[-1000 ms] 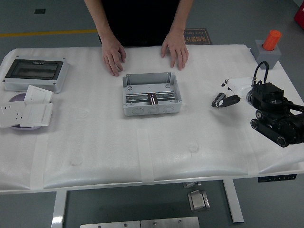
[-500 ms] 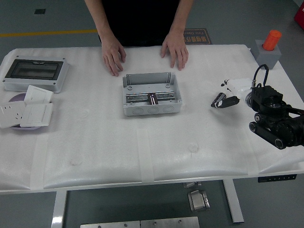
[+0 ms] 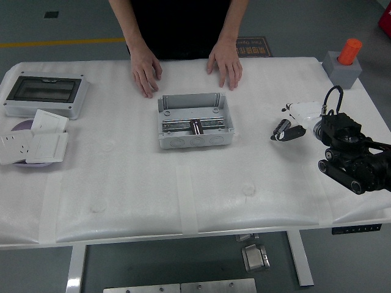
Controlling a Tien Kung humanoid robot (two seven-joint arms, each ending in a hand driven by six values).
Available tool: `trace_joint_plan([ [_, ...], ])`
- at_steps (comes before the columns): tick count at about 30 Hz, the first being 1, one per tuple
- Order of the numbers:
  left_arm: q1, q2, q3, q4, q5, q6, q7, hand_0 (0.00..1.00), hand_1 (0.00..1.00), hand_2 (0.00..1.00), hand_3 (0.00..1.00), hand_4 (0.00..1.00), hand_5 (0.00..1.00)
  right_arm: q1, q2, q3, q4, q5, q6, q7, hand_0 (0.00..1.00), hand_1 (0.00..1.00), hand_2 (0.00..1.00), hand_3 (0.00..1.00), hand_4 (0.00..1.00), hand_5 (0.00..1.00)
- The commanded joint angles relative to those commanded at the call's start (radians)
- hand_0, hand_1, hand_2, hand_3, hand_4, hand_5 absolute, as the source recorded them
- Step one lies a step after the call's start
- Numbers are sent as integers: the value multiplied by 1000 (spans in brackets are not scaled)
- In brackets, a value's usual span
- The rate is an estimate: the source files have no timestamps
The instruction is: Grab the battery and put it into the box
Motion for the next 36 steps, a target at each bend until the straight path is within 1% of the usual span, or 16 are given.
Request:
trace_joint_plan([
  [2,0,0,0,0,0,0,0,587,621,559,695,623,244,-1,1,-3,-1,-1,-4,1,655,572,754,851,990,583],
  [3,0,0,-1,0,1,0,0,587,621,559,697,624,247,-2,1,-4,-2,0,-6,2,642,555,737,831,918,502],
  [8,0,0,-3,-1,6,0,0,587,621,559,697,624,247,-1,2,-9,-4,0,-15,5,642,555,737,831,918,502],
  [9,0,0,-3,-1,6,0,0,587,621,559,697,625,249,-1,3,-10,-4,0,-16,5,631,549,729,816,894,489],
  [14,1,0,-3,0,5,0,0,587,621,559,697,625,249,0,4,-18,-5,-1,-20,5,631,549,729,816,894,489],
  [15,1,0,-3,0,5,0,0,587,621,560,698,626,251,0,4,-19,-5,-1,-21,5,628,539,724,812,858,472],
  [20,2,0,-2,0,6,0,1,587,621,560,698,626,251,1,6,-25,-4,0,-25,5,628,539,724,812,858,472],
  [21,3,0,-1,0,6,0,1,587,621,560,699,625,254,1,7,-25,-4,0,-26,5,626,540,720,808,835,472],
  [36,4,0,2,1,9,0,1,587,621,561,701,626,256,-2,13,-31,-9,1,-38,7,621,536,716,803,815,468],
])
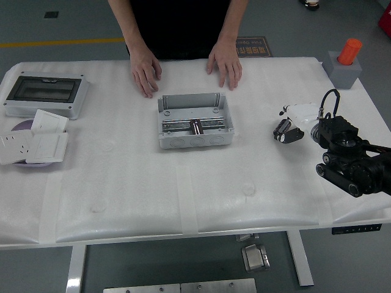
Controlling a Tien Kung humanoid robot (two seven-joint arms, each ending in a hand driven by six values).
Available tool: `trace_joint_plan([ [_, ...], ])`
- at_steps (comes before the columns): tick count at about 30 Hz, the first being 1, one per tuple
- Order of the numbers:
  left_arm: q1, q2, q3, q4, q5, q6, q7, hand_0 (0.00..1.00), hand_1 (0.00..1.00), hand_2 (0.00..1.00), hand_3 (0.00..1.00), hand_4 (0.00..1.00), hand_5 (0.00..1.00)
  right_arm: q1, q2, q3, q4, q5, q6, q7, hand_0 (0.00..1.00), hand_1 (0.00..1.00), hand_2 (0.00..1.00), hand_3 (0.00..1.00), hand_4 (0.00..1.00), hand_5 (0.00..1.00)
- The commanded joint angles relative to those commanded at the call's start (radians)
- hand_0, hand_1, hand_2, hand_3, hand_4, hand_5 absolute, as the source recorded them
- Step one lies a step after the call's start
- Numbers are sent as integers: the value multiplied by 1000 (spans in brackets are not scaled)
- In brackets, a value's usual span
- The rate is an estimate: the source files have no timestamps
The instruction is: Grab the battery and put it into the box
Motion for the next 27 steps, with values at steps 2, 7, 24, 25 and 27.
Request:
trace_joint_plan([
  [2,0,0,0,0,1,0,0,587,621,561,701,626,256,0,0,0,0,-1,-3,0,621,536,716,803,815,468],
  [7,-1,0,1,0,3,0,1,587,621,561,702,628,259,1,1,-2,1,-2,-8,0,621,534,711,798,805,466],
  [24,-5,0,-4,2,3,-1,2,587,621,562,705,630,265,2,7,-6,0,-1,-27,7,615,527,690,787,740,420],
  [25,-5,0,-4,2,3,-1,2,587,621,562,705,630,265,2,7,-6,1,-1,-29,8,615,527,690,787,740,420],
  [27,-5,-1,-4,2,3,-1,2,587,621,563,706,630,267,2,8,-6,1,-2,-31,8,611,530,669,760,700,397],
])
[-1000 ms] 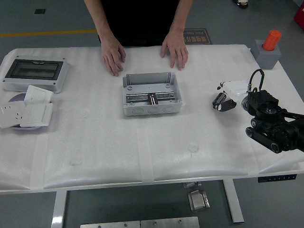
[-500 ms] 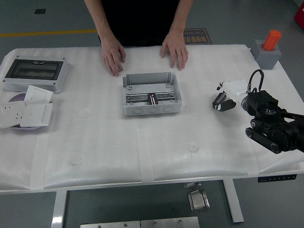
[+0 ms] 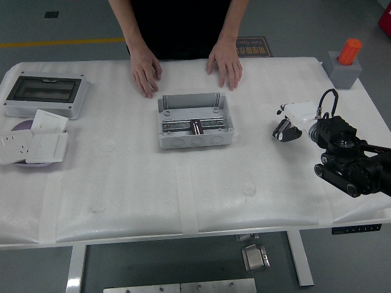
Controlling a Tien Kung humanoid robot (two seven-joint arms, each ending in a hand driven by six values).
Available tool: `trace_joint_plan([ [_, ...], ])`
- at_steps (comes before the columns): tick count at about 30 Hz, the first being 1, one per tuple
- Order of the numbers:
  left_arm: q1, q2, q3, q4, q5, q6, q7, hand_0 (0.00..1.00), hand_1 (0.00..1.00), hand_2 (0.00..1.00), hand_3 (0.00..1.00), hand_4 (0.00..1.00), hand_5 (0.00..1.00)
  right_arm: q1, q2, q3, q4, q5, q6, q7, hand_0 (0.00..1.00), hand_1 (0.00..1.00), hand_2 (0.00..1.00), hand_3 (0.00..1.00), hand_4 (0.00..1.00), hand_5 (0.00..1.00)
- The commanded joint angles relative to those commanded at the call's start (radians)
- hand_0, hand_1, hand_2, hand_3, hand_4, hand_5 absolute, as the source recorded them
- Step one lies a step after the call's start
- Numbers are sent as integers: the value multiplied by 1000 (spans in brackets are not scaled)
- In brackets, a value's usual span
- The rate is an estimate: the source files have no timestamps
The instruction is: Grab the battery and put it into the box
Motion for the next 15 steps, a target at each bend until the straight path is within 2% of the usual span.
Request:
trace_joint_plan([
  [5,-1,0,-1,0,1,0,0,587,621,563,706,630,267,0,1,-1,0,-1,-3,0,611,530,669,760,700,397],
  [6,-1,0,-1,0,0,0,0,588,621,565,708,630,270,1,2,-2,0,-1,-3,0,611,530,654,743,661,379],
  [15,-1,-1,-2,0,1,1,0,588,621,566,708,631,272,-1,3,-3,0,-4,-7,1,608,516,651,740,658,373],
])
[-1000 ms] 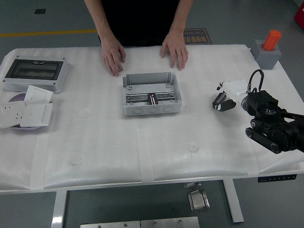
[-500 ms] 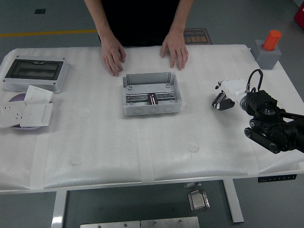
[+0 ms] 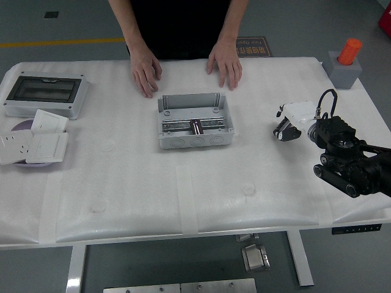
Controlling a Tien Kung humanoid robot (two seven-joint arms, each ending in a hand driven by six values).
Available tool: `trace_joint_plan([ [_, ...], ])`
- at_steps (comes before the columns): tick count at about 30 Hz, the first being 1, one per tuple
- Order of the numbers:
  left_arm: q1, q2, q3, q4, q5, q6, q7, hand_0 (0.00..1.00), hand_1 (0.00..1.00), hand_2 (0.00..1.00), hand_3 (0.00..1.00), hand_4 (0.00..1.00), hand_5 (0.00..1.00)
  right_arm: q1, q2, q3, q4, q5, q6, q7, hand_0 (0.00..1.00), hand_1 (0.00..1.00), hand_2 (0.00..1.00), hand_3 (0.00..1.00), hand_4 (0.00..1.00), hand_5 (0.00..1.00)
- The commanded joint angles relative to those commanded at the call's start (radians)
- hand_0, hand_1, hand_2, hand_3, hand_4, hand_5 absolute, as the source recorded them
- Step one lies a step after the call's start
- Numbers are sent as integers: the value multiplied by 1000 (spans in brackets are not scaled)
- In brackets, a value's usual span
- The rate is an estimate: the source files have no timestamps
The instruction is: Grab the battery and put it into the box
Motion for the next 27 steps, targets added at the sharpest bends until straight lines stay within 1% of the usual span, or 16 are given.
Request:
trace_joint_plan([
  [8,0,0,0,-1,1,2,-2,588,621,566,710,630,280,-4,3,-3,0,-2,-6,1,608,517,650,740,674,386],
  [14,1,0,1,-1,2,3,-3,588,621,567,712,632,285,-4,3,-3,3,-3,-12,2,606,515,651,737,666,375],
  [15,1,0,2,-1,3,4,-4,588,621,568,714,633,288,-4,2,-1,3,-3,-12,2,603,515,649,730,636,350],
  [18,2,1,4,-1,2,5,-5,588,621,568,714,633,288,-5,1,3,6,-7,-13,1,603,515,649,730,636,350],
  [27,5,1,11,-1,2,6,-5,588,619,569,717,636,290,-5,-8,33,45,-37,-15,-6,603,509,641,722,619,338],
])
